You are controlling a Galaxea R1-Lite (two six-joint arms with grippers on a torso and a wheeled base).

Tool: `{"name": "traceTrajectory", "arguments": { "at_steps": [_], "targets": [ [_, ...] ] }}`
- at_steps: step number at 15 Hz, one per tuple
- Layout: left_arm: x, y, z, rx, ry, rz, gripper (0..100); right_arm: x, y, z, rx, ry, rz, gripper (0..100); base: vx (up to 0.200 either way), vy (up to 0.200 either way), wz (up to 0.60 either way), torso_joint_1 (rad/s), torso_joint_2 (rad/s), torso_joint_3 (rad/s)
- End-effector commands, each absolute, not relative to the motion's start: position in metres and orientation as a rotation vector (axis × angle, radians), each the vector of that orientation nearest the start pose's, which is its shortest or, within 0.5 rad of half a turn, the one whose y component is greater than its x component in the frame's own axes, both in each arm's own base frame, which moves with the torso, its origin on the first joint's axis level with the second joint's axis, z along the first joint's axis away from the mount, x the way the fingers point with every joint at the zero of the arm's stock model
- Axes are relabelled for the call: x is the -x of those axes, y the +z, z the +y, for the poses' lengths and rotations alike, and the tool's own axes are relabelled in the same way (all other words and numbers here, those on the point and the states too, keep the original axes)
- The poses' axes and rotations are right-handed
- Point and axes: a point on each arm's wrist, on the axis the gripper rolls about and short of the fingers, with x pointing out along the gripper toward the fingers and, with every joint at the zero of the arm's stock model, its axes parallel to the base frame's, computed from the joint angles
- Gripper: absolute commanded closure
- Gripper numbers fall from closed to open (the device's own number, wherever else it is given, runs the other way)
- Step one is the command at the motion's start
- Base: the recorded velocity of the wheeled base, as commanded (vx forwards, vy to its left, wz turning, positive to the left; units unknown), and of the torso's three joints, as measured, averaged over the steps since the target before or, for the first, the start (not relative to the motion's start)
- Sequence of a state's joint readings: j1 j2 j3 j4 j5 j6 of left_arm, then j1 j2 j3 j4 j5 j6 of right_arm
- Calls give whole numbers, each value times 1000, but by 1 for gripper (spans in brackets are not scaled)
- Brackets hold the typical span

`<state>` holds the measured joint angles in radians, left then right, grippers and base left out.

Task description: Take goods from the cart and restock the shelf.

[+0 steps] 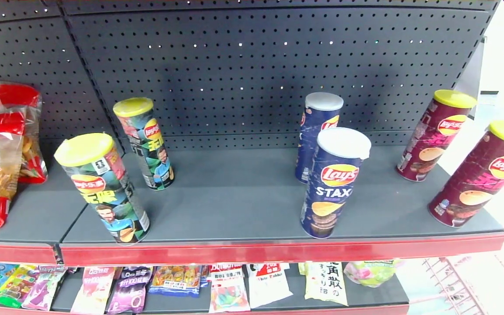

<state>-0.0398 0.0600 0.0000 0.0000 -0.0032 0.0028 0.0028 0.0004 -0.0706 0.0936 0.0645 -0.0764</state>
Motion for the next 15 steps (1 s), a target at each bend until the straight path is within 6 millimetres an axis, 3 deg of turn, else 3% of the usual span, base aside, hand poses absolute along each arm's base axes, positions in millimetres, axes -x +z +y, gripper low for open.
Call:
{"name": "traceTrajectory", "arguments": {
  "at_steps": [1, 15],
  "targets": [
    [18, 77, 1, -4, -43, 63, 0, 29, 85, 1, 76, 70, 20, 0, 0, -200, 0, -2, -2, 2],
    [18, 77, 1, -3, -41, 63, 0, 26, 83, 1, 52, 61, -9, 0, 0, 0, 0, 0, 0, 0]
  ]
}}
